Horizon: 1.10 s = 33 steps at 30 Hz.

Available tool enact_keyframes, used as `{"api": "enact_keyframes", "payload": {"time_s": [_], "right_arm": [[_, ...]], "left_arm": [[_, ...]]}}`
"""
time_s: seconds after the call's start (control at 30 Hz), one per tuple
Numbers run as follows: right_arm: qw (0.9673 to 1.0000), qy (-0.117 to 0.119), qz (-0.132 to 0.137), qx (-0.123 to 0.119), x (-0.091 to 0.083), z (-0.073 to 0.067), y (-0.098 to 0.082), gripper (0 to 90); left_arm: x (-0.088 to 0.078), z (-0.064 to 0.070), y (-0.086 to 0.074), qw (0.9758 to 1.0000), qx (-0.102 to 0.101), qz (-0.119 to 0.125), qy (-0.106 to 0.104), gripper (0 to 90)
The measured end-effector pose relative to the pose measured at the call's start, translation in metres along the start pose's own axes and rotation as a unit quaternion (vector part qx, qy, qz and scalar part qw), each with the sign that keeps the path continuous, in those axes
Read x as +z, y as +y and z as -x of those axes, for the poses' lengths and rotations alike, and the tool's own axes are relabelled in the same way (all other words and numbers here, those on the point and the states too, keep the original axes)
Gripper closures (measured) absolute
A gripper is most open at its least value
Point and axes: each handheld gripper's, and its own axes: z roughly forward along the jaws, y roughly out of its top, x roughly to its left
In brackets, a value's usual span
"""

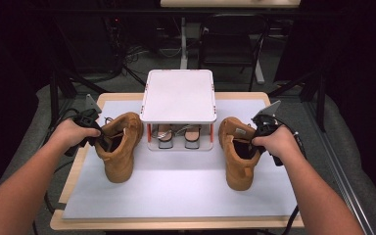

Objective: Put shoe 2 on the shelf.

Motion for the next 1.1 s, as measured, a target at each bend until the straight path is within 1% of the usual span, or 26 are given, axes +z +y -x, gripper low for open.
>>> {"api": "enact_keyframes", "payload": {"time_s": [0.1, 0.17, 0.23, 0.27, 0.37, 0.4, 0.43, 0.5, 0.57, 0.6, 0.63, 0.67, 0.7, 0.73, 0.77, 0.8, 0.9, 0.93, 1.03, 1.07, 1.1], "right_arm": [[0.9999, 0.007, 0.012, 0.008, -0.001, 0.0, 0.0, 81.2], [0.9998, 0.011, 0.013, 0.007, -0.002, 0.001, 0.0, 81.4], [0.9999, 0.015, 0.007, 0.002, -0.004, 0.001, 0.001, 81.5], [0.9996, 0.021, 0.016, 0.007, -0.004, 0.001, 0.0, 81.6], [0.9993, 0.022, 0.026, 0.012, -0.005, 0.002, -0.001, 82.0], [0.9995, 0.02, 0.024, 0.01, -0.006, 0.002, 0.0, 82.1], [0.9994, 0.019, 0.029, 0.008, -0.006, 0.002, 0.0, 82.2], [0.9991, 0.023, 0.034, 0.013, -0.007, 0.002, -0.001, 82.4], [0.999, 0.027, 0.033, 0.014, -0.007, 0.001, 0.0, 82.5], [0.999, 0.026, 0.033, 0.016, -0.007, 0.0, 0.0, 82.5], [0.9992, 0.027, 0.027, 0.01, -0.008, 0.0, 0.0, 82.6], [0.9989, 0.026, 0.034, 0.018, -0.007, -0.002, 0.0, 82.5], [0.999, 0.026, 0.031, 0.02, -0.009, -0.003, 0.0, 82.6], [0.9992, 0.024, 0.029, 0.013, -0.01, -0.003, 0.001, 82.6], [0.9989, 0.025, 0.035, 0.016, -0.01, -0.004, 0.001, 82.5], [0.9989, 0.025, 0.036, 0.016, -0.01, -0.004, 0.001, 82.5], [0.9987, 0.03, 0.036, 0.019, -0.012, -0.004, 0.002, 82.5], [0.9986, 0.029, 0.041, 0.02, -0.012, -0.005, 0.002, 82.5], [0.9988, 0.029, 0.035, 0.018, -0.015, -0.004, 0.002, 82.5], [0.9991, 0.029, 0.025, 0.018, -0.017, -0.004, 0.002, 82.5], [0.9988, 0.031, 0.029, 0.024, -0.017, -0.004, 0.002, 82.5]], "left_arm": [[-0.002, 0.0, 0.0, 1.0, -0.003, 0.004, -0.004, 80.0], [-0.003, 0.0, 0.001, 0.9999, -0.006, 0.008, -0.006, 80.2], [-0.004, 0.001, 0.001, 0.9999, -0.008, 0.007, -0.011, 80.3], [-0.004, 0.001, 0.001, 0.9999, -0.008, 0.007, -0.01, 80.4], [-0.005, 0.001, 0.001, 0.9997, -0.011, 0.018, -0.012, 80.7], [-0.007, 0.001, 0.001, 0.9996, -0.012, 0.021, -0.012, 80.8], [-0.007, 0.001, 0.001, 0.9995, -0.014, 0.024, -0.014, 81.0], [-0.008, 0.001, 0.001, 0.9994, -0.015, 0.027, -0.014, 81.2], [-0.009, 0.002, 0.002, 0.9994, -0.017, 0.027, -0.015, 81.3], [-0.009, 0.002, 0.002, 0.9994, -0.018, 0.026, -0.015, 81.4], [-0.01, 0.003, 0.002, 0.9993, -0.019, 0.028, -0.015, 81.4], [-0.01, 0.003, 0.003, 0.9994, -0.018, 0.027, -0.015, 81.4], [-0.011, 0.004, 0.003, 0.9994, -0.018, 0.027, -0.014, 81.4], [-0.012, 0.004, 0.003, 0.9993, -0.018, 0.029, -0.016, 81.5], [-0.013, 0.005, 0.003, 0.9993, -0.018, 0.028, -0.017, 81.5], [-0.013, 0.005, 0.004, 0.9992, -0.019, 0.032, -0.017, 81.5], [-0.016, 0.004, 0.004, 0.9991, -0.021, 0.031, -0.02, 81.6], [-0.017, 0.004, 0.004, 0.9992, -0.018, 0.03, -0.02, 81.6], [-0.02, 0.003, 0.003, 0.9991, -0.02, 0.03, -0.021, 81.7], [-0.021, 0.002, 0.003, 0.9991, -0.021, 0.031, -0.021, 81.7], [-0.023, 0.002, 0.002, 0.9989, -0.025, 0.033, -0.024, 81.6]]}}
